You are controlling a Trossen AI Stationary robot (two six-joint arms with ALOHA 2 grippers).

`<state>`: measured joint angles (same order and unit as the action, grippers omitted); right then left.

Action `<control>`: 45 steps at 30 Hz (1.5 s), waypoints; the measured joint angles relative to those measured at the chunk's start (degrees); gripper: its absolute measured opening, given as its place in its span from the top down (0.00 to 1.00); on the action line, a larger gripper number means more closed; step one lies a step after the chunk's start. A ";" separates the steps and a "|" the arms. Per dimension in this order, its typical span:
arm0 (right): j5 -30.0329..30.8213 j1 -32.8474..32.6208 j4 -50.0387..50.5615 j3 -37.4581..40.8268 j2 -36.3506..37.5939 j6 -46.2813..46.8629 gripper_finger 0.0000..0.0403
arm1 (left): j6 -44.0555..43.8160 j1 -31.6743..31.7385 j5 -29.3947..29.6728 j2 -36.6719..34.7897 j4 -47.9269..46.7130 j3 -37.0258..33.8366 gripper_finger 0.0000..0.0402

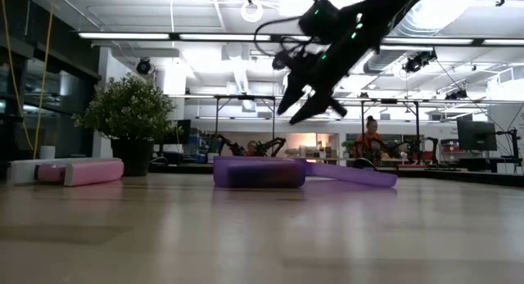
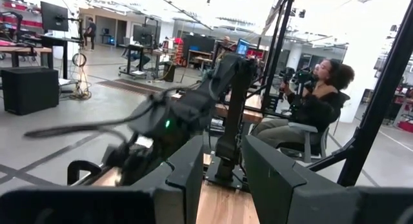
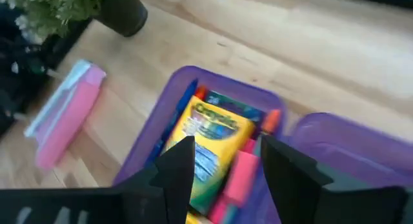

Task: Pick & place school supplies into a supply box
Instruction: Adjust the purple supply box

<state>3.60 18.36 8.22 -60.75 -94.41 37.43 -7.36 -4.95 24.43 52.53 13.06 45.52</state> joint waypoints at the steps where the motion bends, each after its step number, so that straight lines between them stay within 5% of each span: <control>1: 0.01 0.08 2.03 0.00 1.57 -1.88 0.58 | -0.04 0.01 0.00 0.00 0.00 0.00 0.75; 8: -1.50 -1.32 14.54 7.87 14.22 -11.94 0.58 | -0.12 0.02 0.00 0.00 0.00 0.00 0.75; 16: -4.87 -5.57 3.98 27.70 27.49 4.91 0.58 | -0.60 0.04 0.48 0.00 0.03 0.00 0.75; 21: -0.63 -8.23 4.21 31.14 26.77 12.25 0.69 | -1.01 0.04 0.74 0.00 0.04 0.00 0.75; 27: -0.15 -9.75 3.65 31.26 24.19 14.70 0.97 | -1.02 0.04 0.81 0.00 0.07 0.00 0.75; 45: -4.57 -10.90 3.05 31.26 16.70 16.55 1.00 | -1.02 0.04 1.79 0.00 0.07 0.00 0.75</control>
<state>-0.98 7.46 11.27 -29.50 -77.71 53.99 -8.38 -4.91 26.22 52.53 13.13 45.52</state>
